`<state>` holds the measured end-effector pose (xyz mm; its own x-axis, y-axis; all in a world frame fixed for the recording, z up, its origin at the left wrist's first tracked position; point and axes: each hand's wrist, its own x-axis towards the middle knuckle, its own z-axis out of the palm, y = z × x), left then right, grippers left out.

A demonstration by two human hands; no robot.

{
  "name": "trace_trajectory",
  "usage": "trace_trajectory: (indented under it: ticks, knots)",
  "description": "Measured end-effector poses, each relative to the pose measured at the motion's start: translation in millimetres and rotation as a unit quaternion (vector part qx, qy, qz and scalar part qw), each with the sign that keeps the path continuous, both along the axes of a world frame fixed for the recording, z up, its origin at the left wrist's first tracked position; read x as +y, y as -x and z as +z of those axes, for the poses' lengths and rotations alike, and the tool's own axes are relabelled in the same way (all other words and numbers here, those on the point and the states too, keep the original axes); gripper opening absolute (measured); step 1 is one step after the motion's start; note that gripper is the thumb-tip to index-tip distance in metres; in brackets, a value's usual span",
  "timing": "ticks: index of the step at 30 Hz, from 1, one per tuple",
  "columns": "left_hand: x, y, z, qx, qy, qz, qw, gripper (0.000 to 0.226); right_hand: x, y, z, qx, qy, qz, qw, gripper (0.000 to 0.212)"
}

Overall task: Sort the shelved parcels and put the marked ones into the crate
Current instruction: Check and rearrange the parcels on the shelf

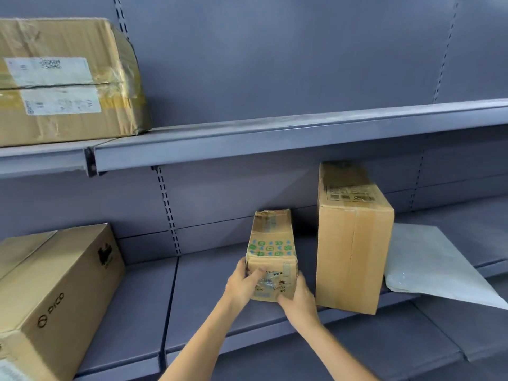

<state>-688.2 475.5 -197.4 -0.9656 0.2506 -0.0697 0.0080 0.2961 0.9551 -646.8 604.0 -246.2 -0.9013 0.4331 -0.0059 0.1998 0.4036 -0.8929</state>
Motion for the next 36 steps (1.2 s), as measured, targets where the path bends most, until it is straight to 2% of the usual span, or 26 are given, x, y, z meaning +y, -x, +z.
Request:
trace_trajectory:
  ticks: [3,9,13,17,24,27,29,32,36]
  knots:
    - [-18.5,-18.4,4.3,0.034,0.007,-0.029,0.999,0.02,-14.6,-16.3,3.5,0.02,0.015,-0.012,1.0,0.073]
    - [-80.0,-54.5,-11.3,0.095,-0.009,-0.057,0.994,0.031,-66.5,-67.3,21.7,0.057,0.051,-0.01,0.997,0.035]
    - [-128.8,-68.8,-24.2,0.146,-0.01,-0.021,0.989,0.047,-104.9,-91.8,30.9,0.07,0.054,0.016,0.996,0.032]
    - [-170.5,-78.4,-29.4,0.167,-0.017,0.03,0.985,0.05,-136.6,-104.2,31.1,0.076,0.079,0.056,0.992,0.034]
    - [-206.4,-84.8,-54.7,0.143,0.017,0.009,0.99,0.051,-160.7,-108.3,25.6,0.007,0.097,0.084,0.992,0.043]
    - [-205.8,-106.2,-41.0,0.137,0.047,0.019,0.989,0.04,-161.8,-108.1,32.9,0.022,0.088,0.074,0.993,0.061]
    - [-204.7,-113.3,-39.5,0.135,0.064,0.02,0.989,0.037,-163.4,-107.7,38.9,0.039,0.044,0.059,0.997,0.078]
    - [-202.7,-118.3,-41.7,0.124,0.083,0.007,0.989,0.049,-169.8,-105.2,45.8,0.074,-0.077,0.035,0.994,0.099]
    - [-200.7,-117.5,-43.0,0.108,0.077,0.008,0.991,0.058,-185.2,-100.0,54.5,0.053,-0.238,0.003,0.97,0.113]
